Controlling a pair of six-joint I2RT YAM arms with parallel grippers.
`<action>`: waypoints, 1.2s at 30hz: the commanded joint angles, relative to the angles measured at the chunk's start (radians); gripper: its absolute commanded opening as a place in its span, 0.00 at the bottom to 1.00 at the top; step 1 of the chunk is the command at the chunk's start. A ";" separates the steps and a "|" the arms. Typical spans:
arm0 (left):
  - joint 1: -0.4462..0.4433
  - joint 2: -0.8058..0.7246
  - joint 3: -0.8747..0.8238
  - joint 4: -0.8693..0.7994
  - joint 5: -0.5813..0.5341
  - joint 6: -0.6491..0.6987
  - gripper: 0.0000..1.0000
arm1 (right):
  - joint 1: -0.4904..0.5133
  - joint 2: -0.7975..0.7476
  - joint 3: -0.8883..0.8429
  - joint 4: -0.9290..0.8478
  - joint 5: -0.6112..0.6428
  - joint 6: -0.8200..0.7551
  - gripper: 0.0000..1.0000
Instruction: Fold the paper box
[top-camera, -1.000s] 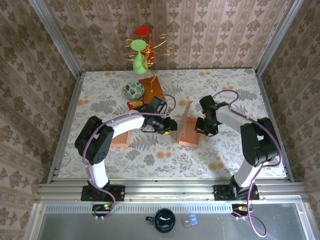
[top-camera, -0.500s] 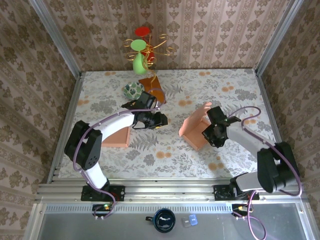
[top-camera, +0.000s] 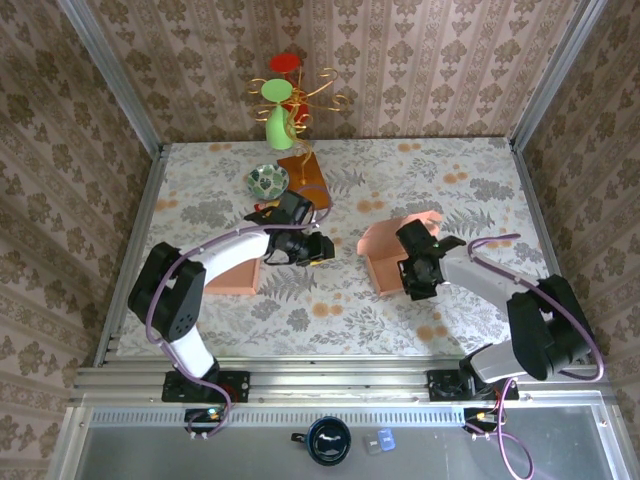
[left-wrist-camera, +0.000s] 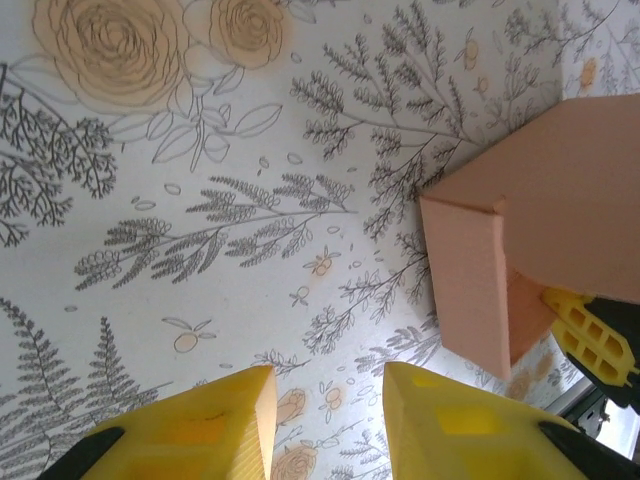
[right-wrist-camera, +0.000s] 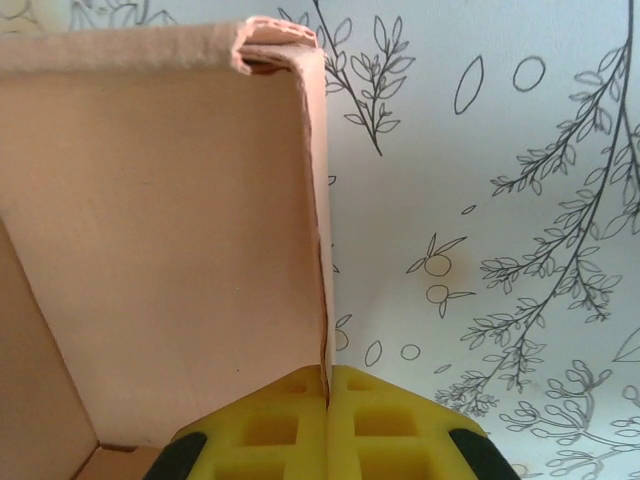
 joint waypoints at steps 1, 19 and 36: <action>-0.008 -0.041 -0.026 0.004 0.014 0.020 0.34 | 0.008 0.039 0.037 0.009 0.029 0.110 0.09; -0.036 -0.049 0.018 -0.034 0.016 0.073 0.36 | -0.023 -0.201 0.077 -0.063 0.110 -0.263 0.49; -0.119 -0.036 0.235 -0.143 -0.008 0.817 0.42 | -0.424 -0.296 0.283 -0.172 -0.185 -1.519 0.47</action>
